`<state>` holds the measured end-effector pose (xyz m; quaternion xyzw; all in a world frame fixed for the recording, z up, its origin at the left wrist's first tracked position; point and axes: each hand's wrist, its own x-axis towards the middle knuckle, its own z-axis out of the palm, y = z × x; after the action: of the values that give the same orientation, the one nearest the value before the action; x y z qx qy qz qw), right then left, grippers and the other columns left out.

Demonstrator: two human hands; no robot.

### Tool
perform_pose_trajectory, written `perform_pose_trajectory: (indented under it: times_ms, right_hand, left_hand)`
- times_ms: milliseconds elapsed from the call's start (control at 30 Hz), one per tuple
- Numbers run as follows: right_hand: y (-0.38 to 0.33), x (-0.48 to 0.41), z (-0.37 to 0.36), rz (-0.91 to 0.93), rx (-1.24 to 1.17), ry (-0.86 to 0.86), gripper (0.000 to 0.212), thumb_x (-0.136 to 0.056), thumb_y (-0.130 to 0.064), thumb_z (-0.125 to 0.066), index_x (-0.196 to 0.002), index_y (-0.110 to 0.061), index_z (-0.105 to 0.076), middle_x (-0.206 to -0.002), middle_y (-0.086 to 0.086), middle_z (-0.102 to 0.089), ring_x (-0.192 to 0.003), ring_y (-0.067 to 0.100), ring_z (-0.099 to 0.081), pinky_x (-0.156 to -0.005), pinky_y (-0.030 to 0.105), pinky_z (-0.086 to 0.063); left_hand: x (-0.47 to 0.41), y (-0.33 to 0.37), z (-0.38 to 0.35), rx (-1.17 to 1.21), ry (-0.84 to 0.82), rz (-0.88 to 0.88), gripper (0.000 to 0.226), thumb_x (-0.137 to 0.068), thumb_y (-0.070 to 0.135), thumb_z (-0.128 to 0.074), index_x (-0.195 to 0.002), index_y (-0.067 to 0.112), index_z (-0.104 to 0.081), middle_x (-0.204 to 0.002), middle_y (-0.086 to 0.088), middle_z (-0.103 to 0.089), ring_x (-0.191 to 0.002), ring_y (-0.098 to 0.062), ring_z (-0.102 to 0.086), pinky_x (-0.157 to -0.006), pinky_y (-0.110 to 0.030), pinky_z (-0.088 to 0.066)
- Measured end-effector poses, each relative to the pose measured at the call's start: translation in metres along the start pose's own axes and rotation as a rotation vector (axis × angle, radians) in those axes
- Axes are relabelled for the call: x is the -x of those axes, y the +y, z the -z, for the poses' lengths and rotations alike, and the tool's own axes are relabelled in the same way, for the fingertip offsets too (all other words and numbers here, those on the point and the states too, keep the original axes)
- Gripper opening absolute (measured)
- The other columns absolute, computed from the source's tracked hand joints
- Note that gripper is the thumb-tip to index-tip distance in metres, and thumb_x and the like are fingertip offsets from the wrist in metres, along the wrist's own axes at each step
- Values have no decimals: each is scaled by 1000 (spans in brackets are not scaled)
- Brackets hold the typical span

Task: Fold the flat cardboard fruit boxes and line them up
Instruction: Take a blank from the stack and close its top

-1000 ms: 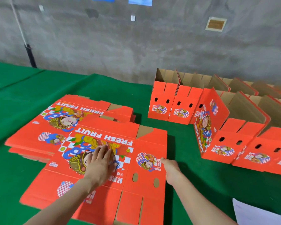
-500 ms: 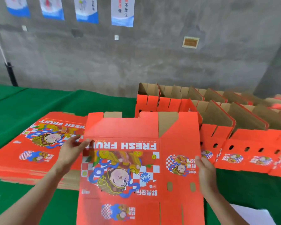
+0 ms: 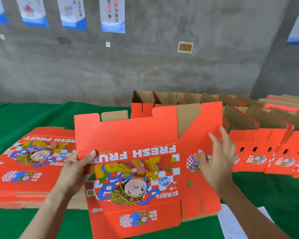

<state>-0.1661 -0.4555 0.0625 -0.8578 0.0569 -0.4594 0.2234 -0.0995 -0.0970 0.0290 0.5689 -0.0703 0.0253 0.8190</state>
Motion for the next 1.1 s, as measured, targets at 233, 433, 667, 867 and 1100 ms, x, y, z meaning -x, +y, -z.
perform_pose_trajectory:
  times_ms: [233, 433, 667, 867, 1100]
  right_hand:
    - [-35, -17, -4, 111, -143, -267, 45, -82, -21, -71, -123, -13, -53, -114, -2, -49, -93, 19, -55, -80, 29, -41]
    - [-41, -29, 5, -219, -362, -756, 26, -86, -26, -68, -97, -22, -44, -72, -3, -61, -46, 12, -61, -42, 25, -43]
    - [-43, -30, 14, -190, -451, -815, 20, -86, -34, -67, -104, -32, -57, -71, 1, -73, -51, 23, -66, -47, 28, -52]
    - [-40, -29, 19, -247, -477, -781, 19, -81, -47, -64, -94, -33, -64, -66, -8, -71, -42, 15, -59, -39, 15, -36]
    - [-38, -27, 35, -179, -500, -686, 28, -67, -56, -61, -78, -30, -63, -51, -4, -62, -41, 13, -55, -46, 17, -43]
  left_hand:
    - [21, 8, -23, -40, 0, -69, 16, -77, 18, -62, -86, 11, -73, -84, -14, -74, -69, -26, -72, -56, -31, -58]
    - [32, 4, -17, -50, -4, -115, 19, -77, 17, -63, -93, 15, -74, -95, -18, -73, -78, -29, -72, -62, -32, -58]
    - [31, 13, -13, -58, -149, -220, 57, -74, -1, -60, -125, 23, -57, -115, -3, -69, -98, -17, -67, -77, -29, -57]
    - [24, 30, -20, -137, -214, -112, 18, -74, 35, -74, -88, 25, -73, -80, 0, -71, -67, -10, -66, -59, -17, -53]
    - [11, 53, -19, -306, -95, 81, 78, -77, 80, -22, -91, 27, -77, -102, -4, -73, -99, -14, -68, -92, -34, -45]
